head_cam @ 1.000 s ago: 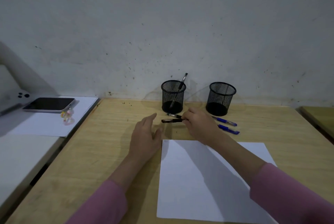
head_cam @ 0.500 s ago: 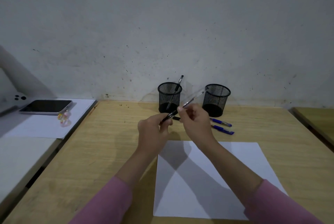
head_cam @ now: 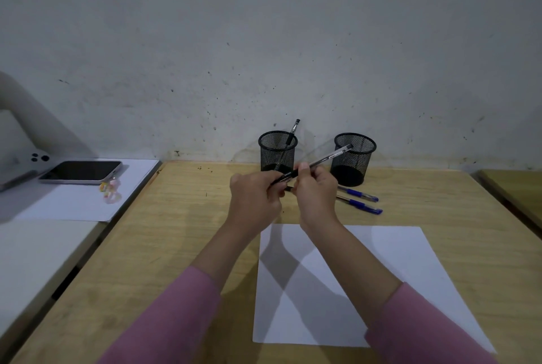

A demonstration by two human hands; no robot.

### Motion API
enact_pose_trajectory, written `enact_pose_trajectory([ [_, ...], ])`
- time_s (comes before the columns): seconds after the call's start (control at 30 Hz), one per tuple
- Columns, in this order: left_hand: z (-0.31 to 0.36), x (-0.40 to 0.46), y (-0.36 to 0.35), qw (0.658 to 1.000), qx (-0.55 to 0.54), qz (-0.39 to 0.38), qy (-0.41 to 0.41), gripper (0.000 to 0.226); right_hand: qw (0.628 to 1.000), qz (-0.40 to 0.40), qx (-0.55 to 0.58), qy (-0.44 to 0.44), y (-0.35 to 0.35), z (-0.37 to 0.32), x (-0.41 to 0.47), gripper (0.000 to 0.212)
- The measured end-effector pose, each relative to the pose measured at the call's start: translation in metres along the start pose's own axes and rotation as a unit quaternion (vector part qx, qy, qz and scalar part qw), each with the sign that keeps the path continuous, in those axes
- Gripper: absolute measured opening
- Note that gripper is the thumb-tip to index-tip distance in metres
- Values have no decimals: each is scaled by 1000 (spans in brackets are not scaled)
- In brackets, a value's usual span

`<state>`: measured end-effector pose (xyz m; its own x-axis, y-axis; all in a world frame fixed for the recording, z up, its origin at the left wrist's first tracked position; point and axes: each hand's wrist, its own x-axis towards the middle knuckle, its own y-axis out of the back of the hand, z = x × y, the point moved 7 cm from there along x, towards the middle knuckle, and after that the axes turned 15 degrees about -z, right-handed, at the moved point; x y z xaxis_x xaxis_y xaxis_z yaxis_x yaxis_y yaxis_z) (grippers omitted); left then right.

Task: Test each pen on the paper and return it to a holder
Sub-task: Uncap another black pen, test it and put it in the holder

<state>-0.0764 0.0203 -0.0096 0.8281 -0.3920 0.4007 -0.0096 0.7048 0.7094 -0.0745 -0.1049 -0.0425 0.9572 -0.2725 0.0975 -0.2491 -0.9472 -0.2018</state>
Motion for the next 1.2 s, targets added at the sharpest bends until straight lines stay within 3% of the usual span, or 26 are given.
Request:
enact_pose_trajectory([
  [0.27, -5, -1, -3, 1000, -7, -22, 18, 20, 997, 9, 16, -68, -5, 16, 7, 30],
  [0.43, -14, -8, 3, 999, -8, -20, 47, 33, 995, -1, 14, -96, -16, 22, 8, 28],
  [0.77, -25, -25, 8, 993, -54, -35, 100, 19, 991, -26, 45, -119, -36, 30, 3, 31],
  [1.03, -31, -38, 15, 984, -77, -24, 157, 21, 986, -52, 60, -146, -54, 42, -2, 29],
  [1.1, -33, -48, 15, 979, -116, -23, 166, 20, 984, -17, 80, -158, -37, 41, 8, 27],
  [1.2, -45, -78, 23, 961, -192, 10, 200, 18, 970, 109, 168, -135, 30, 22, 35, 25],
])
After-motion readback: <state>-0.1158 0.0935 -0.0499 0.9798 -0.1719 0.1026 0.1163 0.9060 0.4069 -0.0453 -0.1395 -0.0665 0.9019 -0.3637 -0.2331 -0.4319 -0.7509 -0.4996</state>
